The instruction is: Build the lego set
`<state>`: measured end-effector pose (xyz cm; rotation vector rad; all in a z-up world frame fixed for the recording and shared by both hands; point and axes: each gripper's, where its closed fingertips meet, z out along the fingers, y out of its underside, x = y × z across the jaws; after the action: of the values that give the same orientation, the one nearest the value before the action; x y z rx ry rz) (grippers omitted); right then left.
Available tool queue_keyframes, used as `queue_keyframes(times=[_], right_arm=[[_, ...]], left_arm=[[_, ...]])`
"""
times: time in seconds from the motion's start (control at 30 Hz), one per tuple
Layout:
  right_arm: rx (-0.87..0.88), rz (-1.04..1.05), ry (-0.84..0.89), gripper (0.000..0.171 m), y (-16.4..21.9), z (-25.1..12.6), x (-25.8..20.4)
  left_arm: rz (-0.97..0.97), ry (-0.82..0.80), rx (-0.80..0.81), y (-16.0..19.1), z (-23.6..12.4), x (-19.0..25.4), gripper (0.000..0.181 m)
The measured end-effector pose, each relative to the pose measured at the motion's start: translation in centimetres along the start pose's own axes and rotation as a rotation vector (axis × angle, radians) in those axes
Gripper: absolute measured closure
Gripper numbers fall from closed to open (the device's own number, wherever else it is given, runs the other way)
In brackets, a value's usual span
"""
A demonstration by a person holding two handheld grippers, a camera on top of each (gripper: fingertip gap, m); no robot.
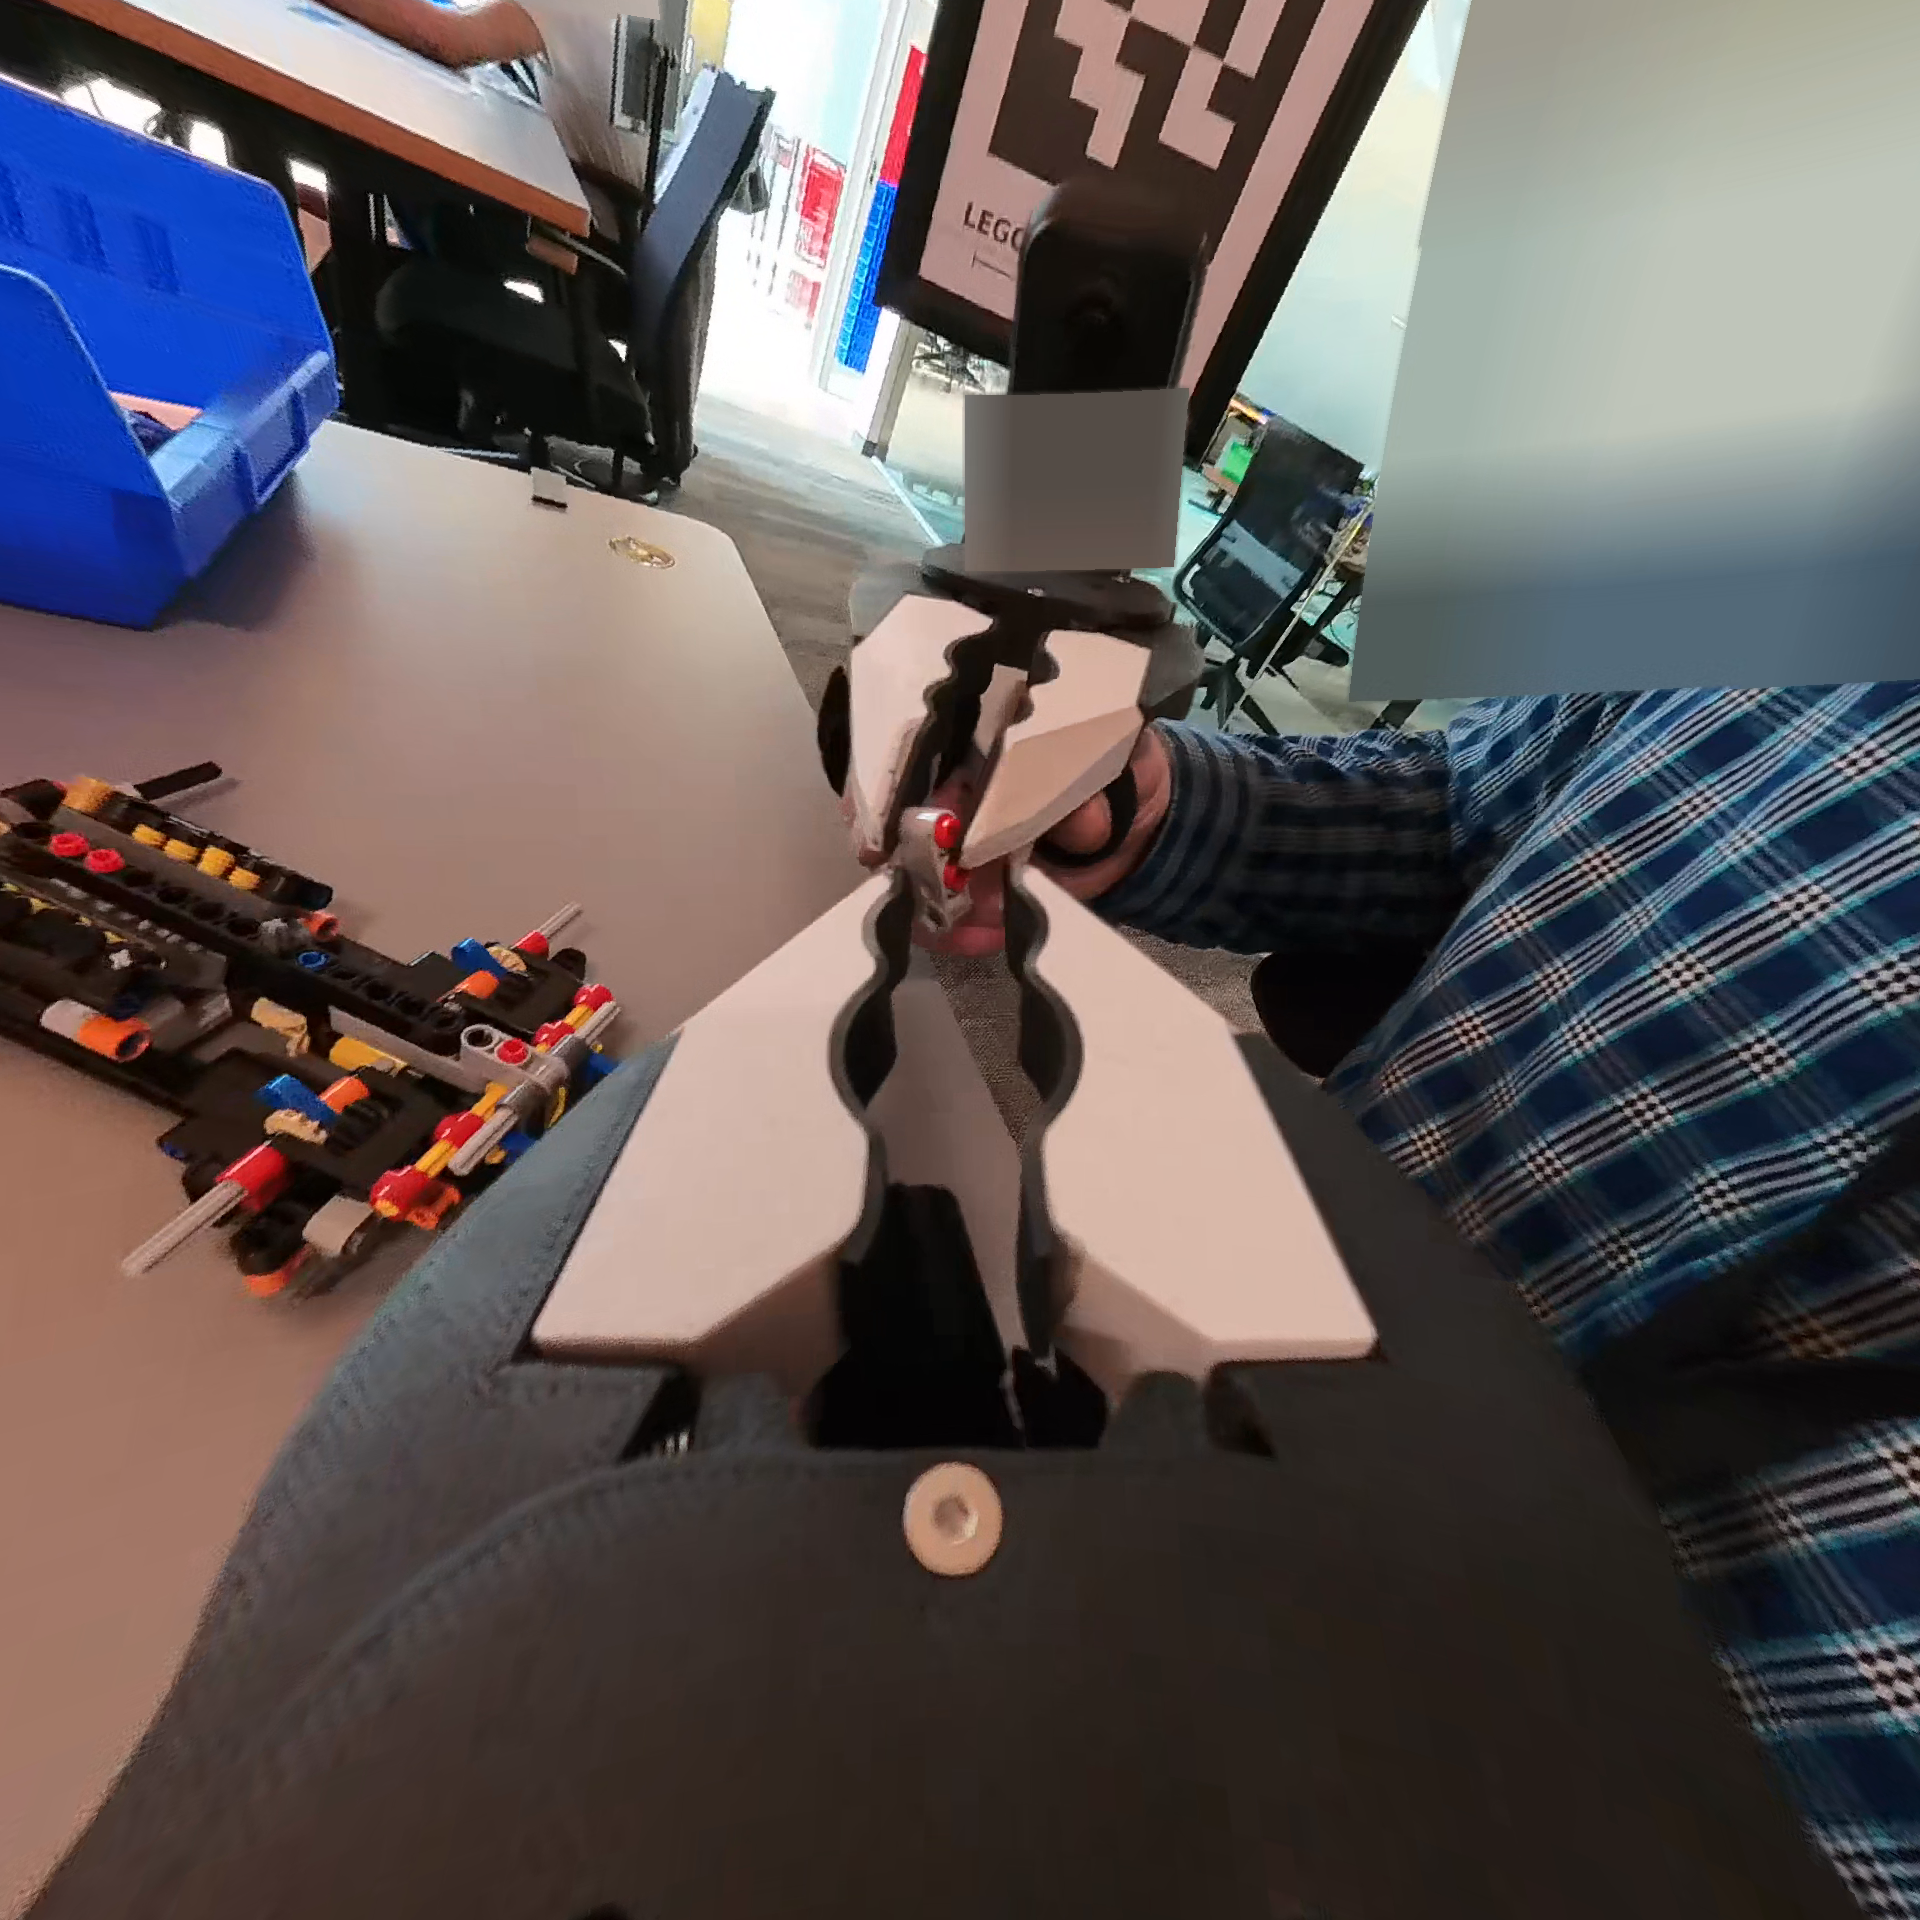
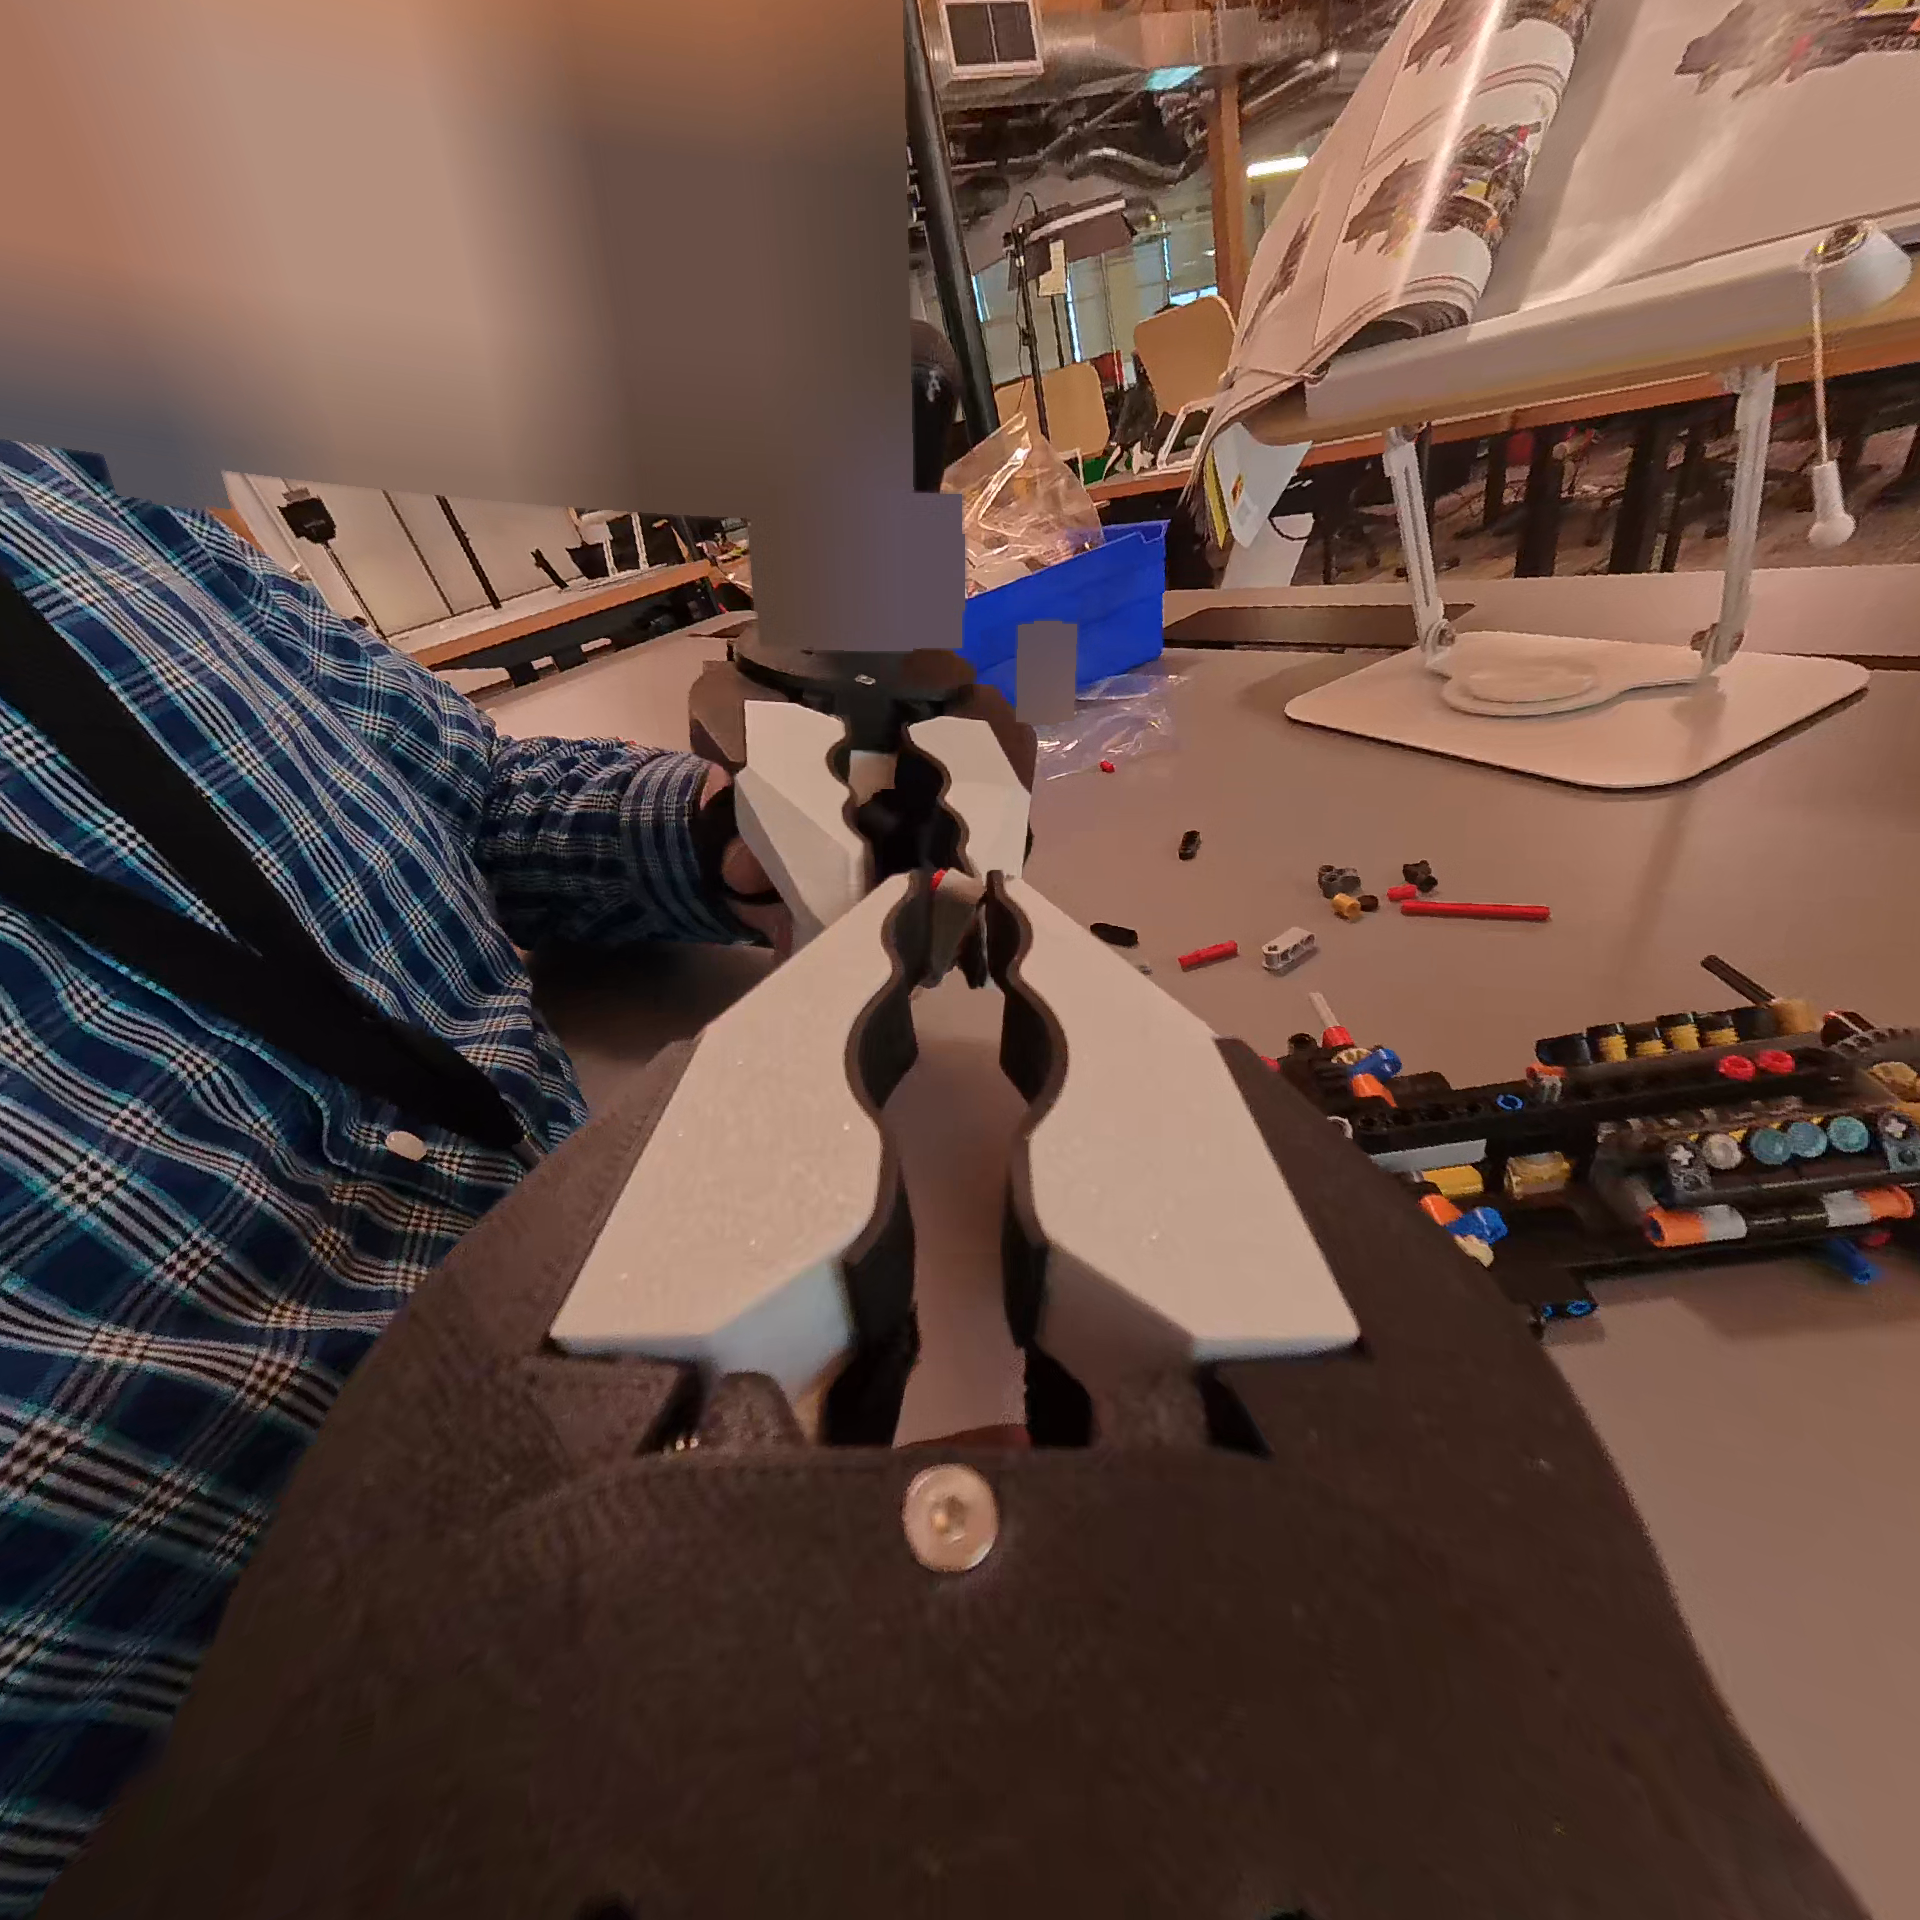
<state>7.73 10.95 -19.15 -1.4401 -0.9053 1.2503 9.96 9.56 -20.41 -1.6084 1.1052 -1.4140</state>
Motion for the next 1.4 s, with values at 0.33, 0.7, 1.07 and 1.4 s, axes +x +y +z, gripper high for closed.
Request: queue_keyframes(times=[0.33,0.7,1.07,1.4], right_arm=[[-0.005,-0.017,0.057,0.163,0.3,0.3,0.6],[-0.089,-0.022,0.123,0.159,0.9,0.3,1.7],[-0.097,-0.046,0.125,0.163,0.8,0.1,1.5],[-0.162,-0.076,0.175,0.164,1.5,0.2,2.2]], left_arm=[[0.022,-0.067,-0.004,0.3,-0.1,-1.1,0.171],[0.246,-0.239,-0.077,0.6,-0.3,-2.5,0.172],[0.366,-0.299,-0.111,0.5,-0.3,-2.8,0.172],[0.418,-0.359,-0.155,1.0,-0.3,-3.6,0.172]])
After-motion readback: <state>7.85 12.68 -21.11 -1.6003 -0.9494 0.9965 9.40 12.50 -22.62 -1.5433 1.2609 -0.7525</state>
